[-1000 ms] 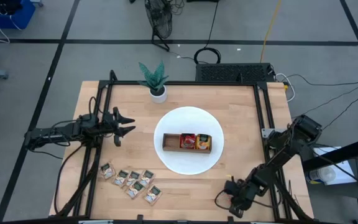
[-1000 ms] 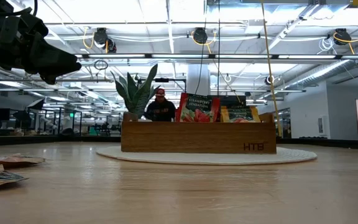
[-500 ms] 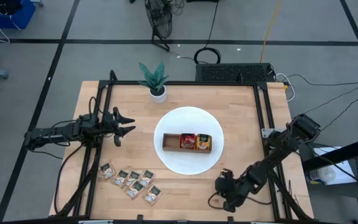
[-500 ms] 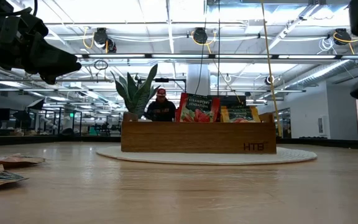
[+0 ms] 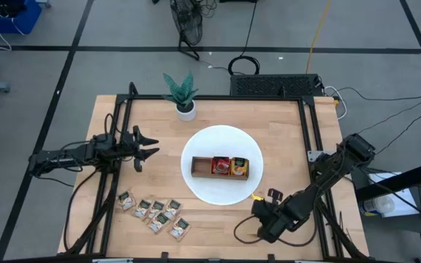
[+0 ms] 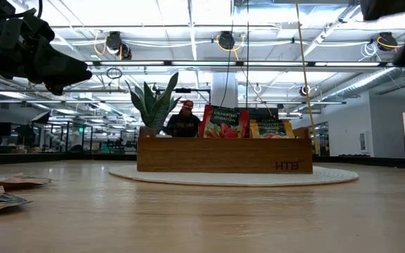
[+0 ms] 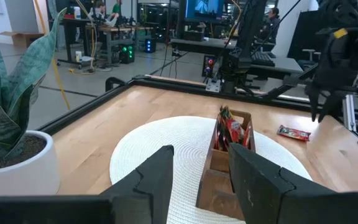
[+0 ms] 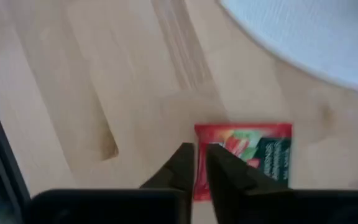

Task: Pick & Place Tea
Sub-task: Put the red tea bag into the middle section of the wooden organizer

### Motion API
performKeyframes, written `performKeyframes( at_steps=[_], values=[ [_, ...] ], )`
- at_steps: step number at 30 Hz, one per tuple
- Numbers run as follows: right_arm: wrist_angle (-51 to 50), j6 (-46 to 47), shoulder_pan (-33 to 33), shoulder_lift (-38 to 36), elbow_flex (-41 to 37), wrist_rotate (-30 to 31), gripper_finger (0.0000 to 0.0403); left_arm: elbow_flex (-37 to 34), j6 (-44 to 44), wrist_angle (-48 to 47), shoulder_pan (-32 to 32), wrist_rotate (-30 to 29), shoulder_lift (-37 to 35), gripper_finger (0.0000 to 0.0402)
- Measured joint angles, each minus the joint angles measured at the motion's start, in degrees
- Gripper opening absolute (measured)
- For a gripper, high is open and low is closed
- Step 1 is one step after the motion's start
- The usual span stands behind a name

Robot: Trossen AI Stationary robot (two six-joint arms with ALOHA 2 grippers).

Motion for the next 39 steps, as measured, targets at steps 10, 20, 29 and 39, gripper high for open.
performKeyframes(
  at_steps=[10,20,29,39],
  values=[
    [11.8,-3.2,-0.2,0.0,-10.6,-2.5,0.0192,0.0,0.0,0.0,0.0,0.0,0.0,0.0157],
    [21.7,-3.1,-0.1,-0.3,-17.9,-1.5,0.0150,0.0,0.0,0.0,0.0,0.0,0.0,0.0157],
    [24.8,-6.0,-0.2,-0.2,-19.8,-5.0,0.0012,0.0,0.0,0.0,0.0,0.0,0.0,0.0157],
    [33.6,-35.3,-1.1,-1.8,-9.2,14.8,0.0008,0.0,0.0,0.0,0.0,0.0,0.0,0.0157]
  ],
)
